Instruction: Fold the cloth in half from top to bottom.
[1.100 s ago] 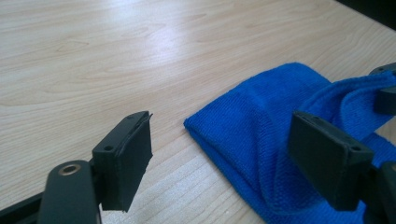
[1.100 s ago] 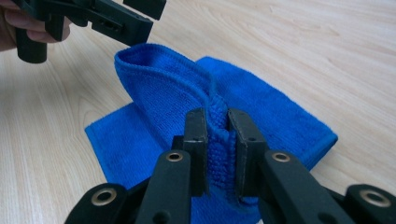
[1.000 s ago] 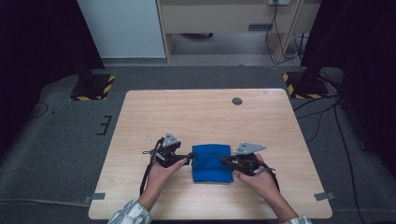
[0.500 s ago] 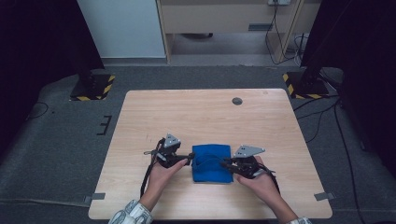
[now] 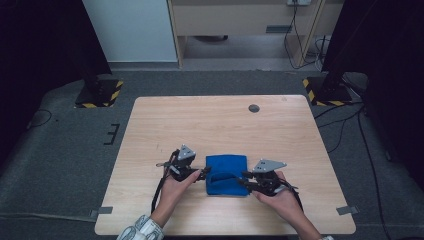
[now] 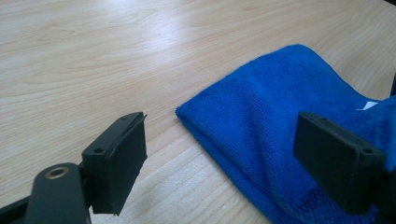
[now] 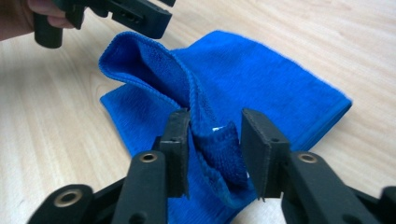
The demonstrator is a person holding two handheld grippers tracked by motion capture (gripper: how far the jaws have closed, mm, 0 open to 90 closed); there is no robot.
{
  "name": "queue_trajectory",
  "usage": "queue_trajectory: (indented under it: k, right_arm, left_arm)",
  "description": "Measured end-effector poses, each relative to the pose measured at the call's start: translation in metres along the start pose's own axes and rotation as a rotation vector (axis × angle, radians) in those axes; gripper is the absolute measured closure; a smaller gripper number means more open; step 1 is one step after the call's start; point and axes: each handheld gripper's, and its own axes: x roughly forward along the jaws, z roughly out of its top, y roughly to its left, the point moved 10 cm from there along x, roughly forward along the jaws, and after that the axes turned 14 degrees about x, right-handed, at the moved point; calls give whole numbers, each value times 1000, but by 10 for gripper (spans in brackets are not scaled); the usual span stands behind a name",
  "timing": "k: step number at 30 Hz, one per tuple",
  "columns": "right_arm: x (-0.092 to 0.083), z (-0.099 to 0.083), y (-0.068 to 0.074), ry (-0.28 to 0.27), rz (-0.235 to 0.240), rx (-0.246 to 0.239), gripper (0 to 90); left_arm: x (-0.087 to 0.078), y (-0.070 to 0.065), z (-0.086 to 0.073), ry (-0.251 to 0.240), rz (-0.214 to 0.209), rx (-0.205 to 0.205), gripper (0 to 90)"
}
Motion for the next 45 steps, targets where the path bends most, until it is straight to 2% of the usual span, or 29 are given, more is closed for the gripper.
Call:
queue_trajectory:
  k: [5,10,14,16,18,21,25,30,32,37,42,45]
  right_arm:
    - [-3,-8,5,28,4,-13,590]
    - [-7,-14,9,48,8,-30,518]
    - [-11,-12,10,29,0,-39,446]
    - [-11,-8,8,6,-19,-45,393]
    - [-10,-4,3,-15,-47,-49,334]
    - [-7,-3,-5,-17,-86,-37,250]
    - [-8,1,-17,-41,-139,-28,220]
    - [-14,5,-28,-71,-169,-2,200]
    - [-17,7,-35,-82,-188,7,172]
    - [-24,8,-53,-92,-222,40,97]
    - [-28,7,-65,-97,-237,56,86]
    - [-30,6,-68,-89,-239,59,86]
  left_arm:
    - [1,-5,1,3,-9,14,141]
    - [1,-11,1,1,-18,20,133]
    - [0,-16,1,1,-7,37,140]
    - [0,-15,1,4,1,43,148]
    - [0,-16,0,8,2,44,148]
    - [0,-16,-1,15,8,49,148]
    - [-1,-20,-8,37,17,64,157]
    - [0,-26,-19,79,18,102,175]
    - [-2,-26,-18,70,18,96,176]
    - [-7,-20,-4,13,36,83,146]
    - [-15,-13,4,-26,42,84,105]
    - [-16,-8,2,-15,43,79,78]
